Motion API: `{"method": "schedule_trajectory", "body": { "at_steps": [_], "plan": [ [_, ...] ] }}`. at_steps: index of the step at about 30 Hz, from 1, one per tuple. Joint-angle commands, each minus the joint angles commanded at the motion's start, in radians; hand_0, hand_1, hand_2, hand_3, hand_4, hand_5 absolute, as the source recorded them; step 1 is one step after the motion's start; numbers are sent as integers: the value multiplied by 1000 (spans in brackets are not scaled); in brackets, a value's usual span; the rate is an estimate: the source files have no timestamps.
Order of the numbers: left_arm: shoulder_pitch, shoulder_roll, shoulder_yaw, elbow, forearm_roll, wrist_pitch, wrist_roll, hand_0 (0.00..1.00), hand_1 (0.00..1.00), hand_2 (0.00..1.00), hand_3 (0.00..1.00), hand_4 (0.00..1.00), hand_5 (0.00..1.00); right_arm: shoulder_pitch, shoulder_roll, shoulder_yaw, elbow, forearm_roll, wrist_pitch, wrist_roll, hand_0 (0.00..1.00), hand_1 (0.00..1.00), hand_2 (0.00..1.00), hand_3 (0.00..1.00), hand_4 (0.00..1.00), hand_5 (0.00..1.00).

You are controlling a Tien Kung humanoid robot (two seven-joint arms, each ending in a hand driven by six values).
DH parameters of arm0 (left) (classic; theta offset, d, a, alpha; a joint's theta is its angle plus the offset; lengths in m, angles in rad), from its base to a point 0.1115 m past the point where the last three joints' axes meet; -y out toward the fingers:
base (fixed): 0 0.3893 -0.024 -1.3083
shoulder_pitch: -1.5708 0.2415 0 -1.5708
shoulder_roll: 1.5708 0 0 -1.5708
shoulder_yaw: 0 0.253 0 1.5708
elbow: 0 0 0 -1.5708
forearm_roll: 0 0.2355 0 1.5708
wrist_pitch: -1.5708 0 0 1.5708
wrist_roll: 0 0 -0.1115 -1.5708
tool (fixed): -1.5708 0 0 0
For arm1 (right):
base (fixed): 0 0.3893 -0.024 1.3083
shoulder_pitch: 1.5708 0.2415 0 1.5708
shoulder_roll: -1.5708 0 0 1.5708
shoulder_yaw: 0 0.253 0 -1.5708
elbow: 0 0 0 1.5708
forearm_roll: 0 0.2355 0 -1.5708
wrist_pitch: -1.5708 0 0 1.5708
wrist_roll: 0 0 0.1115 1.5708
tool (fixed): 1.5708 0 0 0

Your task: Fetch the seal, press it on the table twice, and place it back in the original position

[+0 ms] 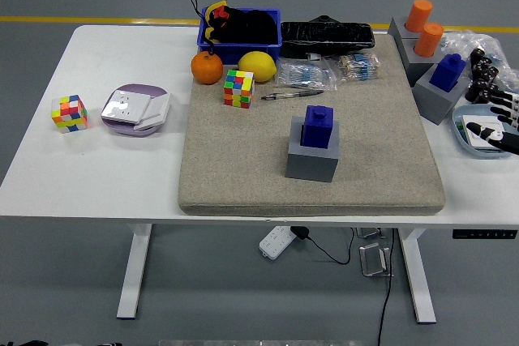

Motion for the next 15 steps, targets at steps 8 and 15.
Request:
{"method": "schedule_trajectory", "body": {
  "at_steps": [8,15],
  "plan": [
    [3,-2,-2,1,-1,0,1,820,817,790,835,816,431,-1,2,1,5,1,0,-1,891,831,834,816,998,205],
    [1,-3,-8,1,3,-1,1,820,816,790,835,817,431,0,4,-2,12,2,1,-3,890,830,835,814,998,196]
  ]
}}
